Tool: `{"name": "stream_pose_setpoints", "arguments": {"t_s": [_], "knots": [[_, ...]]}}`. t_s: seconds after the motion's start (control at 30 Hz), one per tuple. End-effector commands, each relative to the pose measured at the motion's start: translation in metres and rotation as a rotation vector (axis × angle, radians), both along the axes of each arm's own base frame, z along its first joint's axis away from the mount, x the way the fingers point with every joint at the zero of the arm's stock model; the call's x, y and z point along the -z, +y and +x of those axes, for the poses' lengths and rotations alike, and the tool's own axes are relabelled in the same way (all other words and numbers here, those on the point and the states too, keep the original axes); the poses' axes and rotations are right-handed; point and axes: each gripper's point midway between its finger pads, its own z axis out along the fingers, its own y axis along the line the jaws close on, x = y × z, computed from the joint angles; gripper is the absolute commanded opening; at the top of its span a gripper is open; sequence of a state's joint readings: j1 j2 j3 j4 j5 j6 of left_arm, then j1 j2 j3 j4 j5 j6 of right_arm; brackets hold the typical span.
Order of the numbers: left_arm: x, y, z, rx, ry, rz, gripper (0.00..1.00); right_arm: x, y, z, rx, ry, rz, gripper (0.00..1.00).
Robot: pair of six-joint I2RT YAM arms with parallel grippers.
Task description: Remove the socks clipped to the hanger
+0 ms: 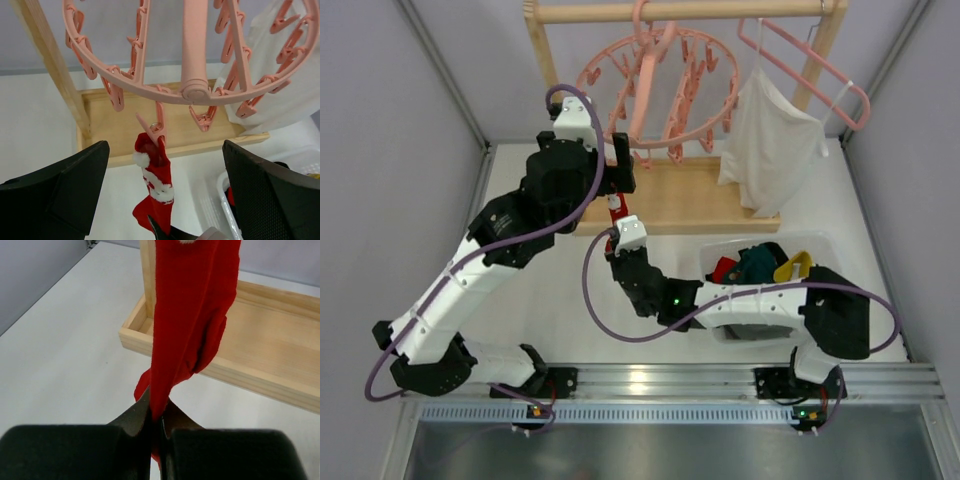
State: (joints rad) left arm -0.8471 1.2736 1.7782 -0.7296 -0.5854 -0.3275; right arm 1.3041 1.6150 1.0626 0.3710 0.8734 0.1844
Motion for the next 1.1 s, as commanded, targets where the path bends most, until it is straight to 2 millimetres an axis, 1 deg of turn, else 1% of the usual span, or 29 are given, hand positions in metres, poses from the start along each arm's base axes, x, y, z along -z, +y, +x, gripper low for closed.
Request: {"name": "stream_pose_setpoints", "arguments": {"t_s": [0.0, 0.07, 0.17, 0.23, 0.37, 0.47, 0.53, 0.57, 0.67, 0.8, 0.83, 1.07], "knots": [[-0.015, 0.018, 0.000, -0.120, -0.069, 0.064, 0.99, -0.003, 0.016, -0.002, 0.019, 0.017, 0.008, 0.00], [-0.015, 0.020, 0.001, -0.136, -0.072, 0.076, 0.99, 0.000, 0.026, -0.002, 0.002, 0.024, 0.007, 0.00], [-0.014, 0.024, 0.004, -0.166, -0.076, 0.102, 0.98, 0.000, 0.032, -0.003, -0.006, 0.029, 0.015, 0.00], [-0.010, 0.024, 0.008, -0.180, -0.072, 0.135, 0.99, 0.000, 0.034, -0.004, -0.012, 0.031, 0.018, 0.00], [-0.001, 0.018, 0.015, -0.178, -0.057, 0.167, 0.98, -0.001, 0.038, -0.005, -0.023, 0.032, 0.013, 0.00], [0.004, 0.008, 0.018, -0.146, -0.045, 0.169, 0.95, 0.000, 0.039, -0.006, -0.027, 0.032, 0.012, 0.00], [0.005, 0.005, 0.020, -0.142, -0.043, 0.175, 0.95, 0.000, 0.040, -0.006, -0.029, 0.030, 0.007, 0.00], [0.009, 0.001, 0.024, -0.140, -0.036, 0.192, 0.94, 0.000, 0.041, -0.006, -0.031, 0.031, 0.007, 0.00], [0.018, -0.003, 0.032, -0.155, -0.026, 0.235, 0.93, 0.001, 0.044, -0.007, -0.041, 0.029, 0.001, 0.00], [0.023, -0.004, 0.038, -0.183, -0.020, 0.271, 0.90, 0.002, 0.050, -0.008, -0.052, 0.024, -0.020, 0.00], [0.022, -0.001, 0.039, -0.197, -0.023, 0.281, 0.90, 0.003, 0.052, -0.009, -0.055, 0.026, -0.030, 0.00], [0.027, -0.002, 0.044, -0.222, -0.020, 0.330, 0.89, 0.006, 0.060, -0.010, -0.064, 0.022, -0.065, 0.00]]}}
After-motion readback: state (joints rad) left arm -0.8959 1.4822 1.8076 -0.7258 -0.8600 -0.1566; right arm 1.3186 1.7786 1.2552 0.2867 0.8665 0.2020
